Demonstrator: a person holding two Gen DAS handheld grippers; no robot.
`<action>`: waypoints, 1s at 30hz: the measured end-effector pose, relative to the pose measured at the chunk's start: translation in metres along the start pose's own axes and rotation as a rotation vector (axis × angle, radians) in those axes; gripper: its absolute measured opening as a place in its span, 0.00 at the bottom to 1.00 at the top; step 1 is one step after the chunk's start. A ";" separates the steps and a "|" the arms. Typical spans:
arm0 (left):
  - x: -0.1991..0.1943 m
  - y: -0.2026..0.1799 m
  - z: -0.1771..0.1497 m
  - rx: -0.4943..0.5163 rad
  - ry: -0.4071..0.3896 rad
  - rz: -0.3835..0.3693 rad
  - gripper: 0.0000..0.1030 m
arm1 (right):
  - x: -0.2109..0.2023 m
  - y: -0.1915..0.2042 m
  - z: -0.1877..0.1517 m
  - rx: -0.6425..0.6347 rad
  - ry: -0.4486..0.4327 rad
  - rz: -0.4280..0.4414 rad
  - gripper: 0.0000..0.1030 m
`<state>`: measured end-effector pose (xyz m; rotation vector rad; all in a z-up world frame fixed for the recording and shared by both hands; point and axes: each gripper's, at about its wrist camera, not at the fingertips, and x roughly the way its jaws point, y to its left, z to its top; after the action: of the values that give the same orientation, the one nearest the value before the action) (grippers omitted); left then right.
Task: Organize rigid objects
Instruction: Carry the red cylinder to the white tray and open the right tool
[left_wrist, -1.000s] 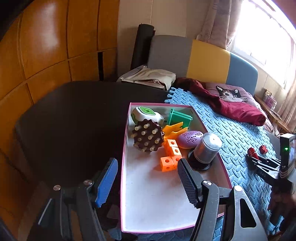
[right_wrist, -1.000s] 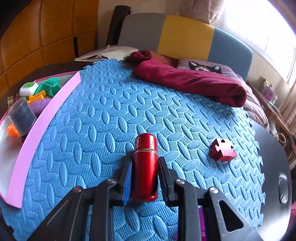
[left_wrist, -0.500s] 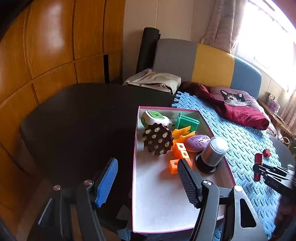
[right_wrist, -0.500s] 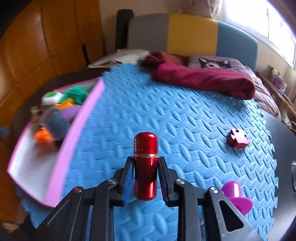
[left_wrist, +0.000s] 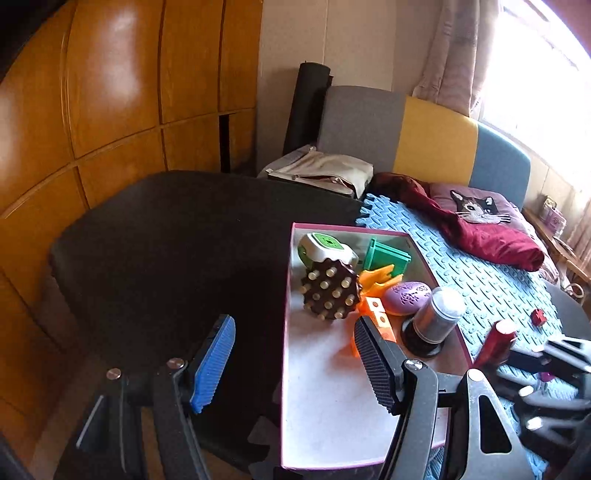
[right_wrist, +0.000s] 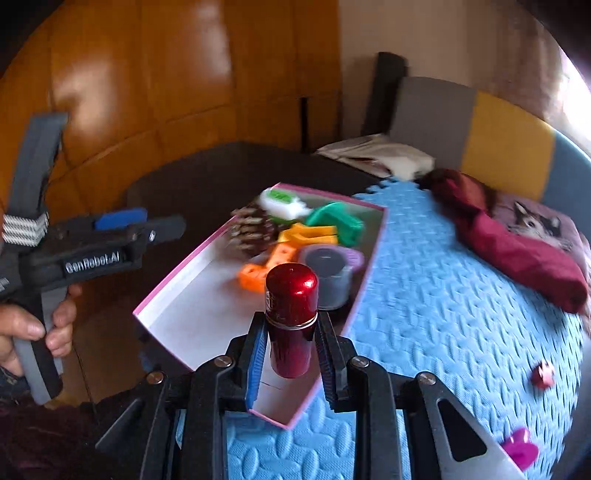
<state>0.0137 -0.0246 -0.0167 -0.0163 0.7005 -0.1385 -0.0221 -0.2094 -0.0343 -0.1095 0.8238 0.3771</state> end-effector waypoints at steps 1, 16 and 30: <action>0.000 0.001 0.001 0.000 -0.002 0.004 0.66 | 0.012 0.005 0.001 -0.025 0.025 0.000 0.25; 0.002 0.007 -0.001 -0.004 0.004 0.010 0.66 | 0.077 -0.011 -0.004 -0.050 0.133 -0.136 0.28; 0.000 0.004 -0.002 0.005 0.001 0.009 0.67 | 0.060 -0.015 -0.003 0.058 0.098 -0.075 0.44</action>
<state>0.0129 -0.0209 -0.0182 -0.0081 0.7016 -0.1319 0.0184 -0.2074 -0.0810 -0.1049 0.9241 0.2784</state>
